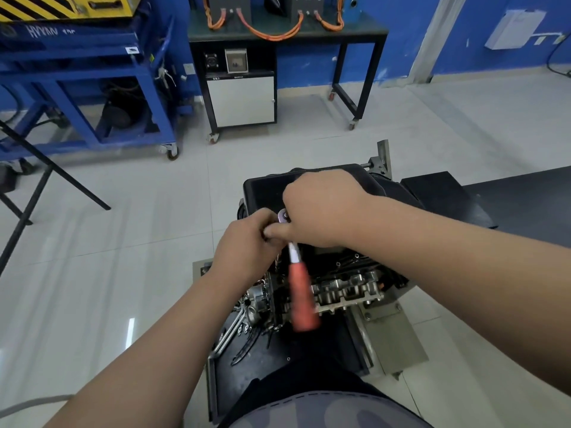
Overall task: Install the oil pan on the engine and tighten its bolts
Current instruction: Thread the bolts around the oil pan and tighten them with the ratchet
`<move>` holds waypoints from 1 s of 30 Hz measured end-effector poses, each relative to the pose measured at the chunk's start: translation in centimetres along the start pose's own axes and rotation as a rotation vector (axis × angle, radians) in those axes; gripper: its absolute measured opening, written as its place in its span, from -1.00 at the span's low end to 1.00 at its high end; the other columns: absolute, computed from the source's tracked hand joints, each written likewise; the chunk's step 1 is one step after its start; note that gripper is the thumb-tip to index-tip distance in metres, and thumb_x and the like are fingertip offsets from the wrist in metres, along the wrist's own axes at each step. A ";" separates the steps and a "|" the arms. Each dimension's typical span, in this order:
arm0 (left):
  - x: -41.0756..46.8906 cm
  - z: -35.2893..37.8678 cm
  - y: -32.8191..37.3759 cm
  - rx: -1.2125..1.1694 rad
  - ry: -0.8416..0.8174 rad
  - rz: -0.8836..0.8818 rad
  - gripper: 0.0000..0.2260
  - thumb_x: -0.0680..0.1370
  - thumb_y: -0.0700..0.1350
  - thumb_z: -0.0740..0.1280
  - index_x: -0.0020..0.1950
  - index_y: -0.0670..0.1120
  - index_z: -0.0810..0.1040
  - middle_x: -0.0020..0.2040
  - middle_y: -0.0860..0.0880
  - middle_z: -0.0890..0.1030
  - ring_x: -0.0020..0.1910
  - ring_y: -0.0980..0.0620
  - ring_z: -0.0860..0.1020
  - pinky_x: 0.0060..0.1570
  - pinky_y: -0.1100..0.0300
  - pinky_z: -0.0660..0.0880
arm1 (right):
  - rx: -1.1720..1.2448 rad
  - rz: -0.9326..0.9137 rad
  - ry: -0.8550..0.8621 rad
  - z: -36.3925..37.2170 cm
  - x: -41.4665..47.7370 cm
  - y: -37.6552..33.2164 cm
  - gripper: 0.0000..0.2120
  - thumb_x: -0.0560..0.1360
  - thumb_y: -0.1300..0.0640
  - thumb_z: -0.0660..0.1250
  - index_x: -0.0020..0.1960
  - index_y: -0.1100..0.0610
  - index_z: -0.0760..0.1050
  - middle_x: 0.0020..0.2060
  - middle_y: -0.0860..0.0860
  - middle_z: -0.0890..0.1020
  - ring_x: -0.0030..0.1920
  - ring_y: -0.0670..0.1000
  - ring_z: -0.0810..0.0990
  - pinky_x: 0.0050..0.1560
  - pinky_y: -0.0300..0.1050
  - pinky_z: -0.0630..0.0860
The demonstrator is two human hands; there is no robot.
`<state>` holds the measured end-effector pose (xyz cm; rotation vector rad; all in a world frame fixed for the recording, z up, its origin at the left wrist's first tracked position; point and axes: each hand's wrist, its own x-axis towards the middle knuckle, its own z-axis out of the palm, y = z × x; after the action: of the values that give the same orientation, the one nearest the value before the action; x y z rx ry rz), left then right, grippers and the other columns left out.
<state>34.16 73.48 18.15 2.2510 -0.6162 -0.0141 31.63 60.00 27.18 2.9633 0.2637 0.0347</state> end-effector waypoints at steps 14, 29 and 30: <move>-0.5 0.2 -0.3 -0.060 -0.001 0.022 -0.80 0.36 -0.07 0.17 -0.47 0.09 0.28 -0.54 0.10 0.40 -0.49 0.15 0.34 -0.50 0.23 0.15 | 0.080 0.064 -0.011 0.4 -0.3 -0.8 -0.57 0.41 -0.26 0.20 -0.42 0.04 0.30 -0.43 -0.03 0.39 -0.46 -0.03 0.33 -0.45 -0.19 0.16; -0.4 -0.2 -0.5 -0.061 -0.012 0.074 -0.83 0.42 -0.06 0.24 -0.36 -0.03 0.37 -0.52 0.05 0.37 -0.50 0.08 0.30 -0.49 0.21 0.22 | 0.060 -0.064 -0.024 0.1 0.1 -0.3 -0.66 0.44 -0.20 0.22 -0.32 0.05 0.41 -0.36 -0.03 0.45 -0.38 0.01 0.44 -0.45 -0.18 0.22; -0.5 -0.4 -0.6 -0.082 -0.050 0.122 -0.77 0.48 -0.03 0.28 -0.37 0.04 0.35 -0.51 0.07 0.36 -0.50 0.11 0.29 -0.49 0.28 0.18 | 0.048 -0.161 -0.056 -0.1 0.3 0.1 -0.74 0.46 -0.13 0.23 -0.19 0.06 0.47 -0.25 -0.02 0.51 -0.26 0.03 0.52 -0.40 -0.14 0.30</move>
<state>34.05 74.35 17.95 2.1363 -0.7652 -0.0347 31.89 59.95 27.31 2.9736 0.5007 -0.0753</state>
